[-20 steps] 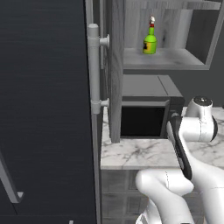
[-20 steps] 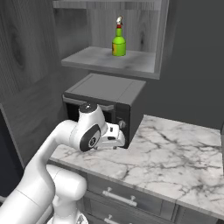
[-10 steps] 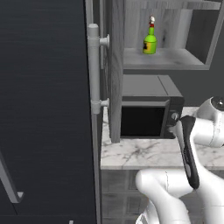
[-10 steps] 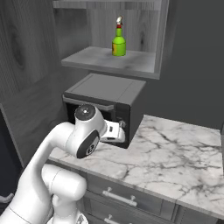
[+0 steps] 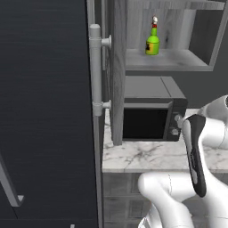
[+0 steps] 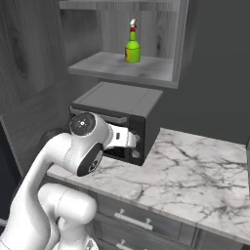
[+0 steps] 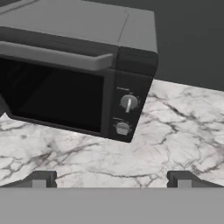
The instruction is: Move the cutting board and knife to the sink. Then move spray from the cabinet to the counter.
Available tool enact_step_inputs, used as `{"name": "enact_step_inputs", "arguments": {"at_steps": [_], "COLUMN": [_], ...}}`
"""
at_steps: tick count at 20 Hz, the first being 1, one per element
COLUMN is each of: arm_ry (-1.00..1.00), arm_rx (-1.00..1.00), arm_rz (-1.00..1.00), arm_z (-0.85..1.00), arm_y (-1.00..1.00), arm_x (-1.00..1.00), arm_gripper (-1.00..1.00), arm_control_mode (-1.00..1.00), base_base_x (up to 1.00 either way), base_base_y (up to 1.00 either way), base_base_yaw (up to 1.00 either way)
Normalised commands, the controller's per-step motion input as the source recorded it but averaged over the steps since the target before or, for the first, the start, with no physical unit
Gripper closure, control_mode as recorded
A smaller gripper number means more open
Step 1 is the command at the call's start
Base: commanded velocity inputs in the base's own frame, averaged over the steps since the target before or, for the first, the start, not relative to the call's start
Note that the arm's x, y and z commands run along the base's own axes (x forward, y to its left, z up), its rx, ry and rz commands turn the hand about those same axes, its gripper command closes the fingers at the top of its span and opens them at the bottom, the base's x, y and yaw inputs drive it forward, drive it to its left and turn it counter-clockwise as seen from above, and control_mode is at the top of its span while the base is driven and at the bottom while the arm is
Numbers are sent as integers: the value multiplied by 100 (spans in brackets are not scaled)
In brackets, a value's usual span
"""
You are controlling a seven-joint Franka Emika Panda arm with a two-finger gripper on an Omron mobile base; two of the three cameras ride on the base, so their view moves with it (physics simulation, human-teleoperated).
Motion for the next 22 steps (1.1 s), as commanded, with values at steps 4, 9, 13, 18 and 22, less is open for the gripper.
{"name": "enact_step_inputs", "arguments": {"at_steps": [4,9,13,18,22], "arm_ry": [-1,0,0,1,4], "arm_rx": [0,0,5,3,2], "arm_rz": [-7,-12,-11,-3,-2], "arm_z": [57,53,58,55,46], "arm_y": [12,11,10,10,8], "arm_x": [0,-3,-4,-1,-2], "arm_gripper": [-100,-100,-100,-100,-100], "arm_control_mode": [-100,-100,-100,-100,-100], "base_base_x": [0,0,0,0,0], "base_base_y": [0,0,0,0,0], "base_base_yaw": [0,0,0,0,0]}}
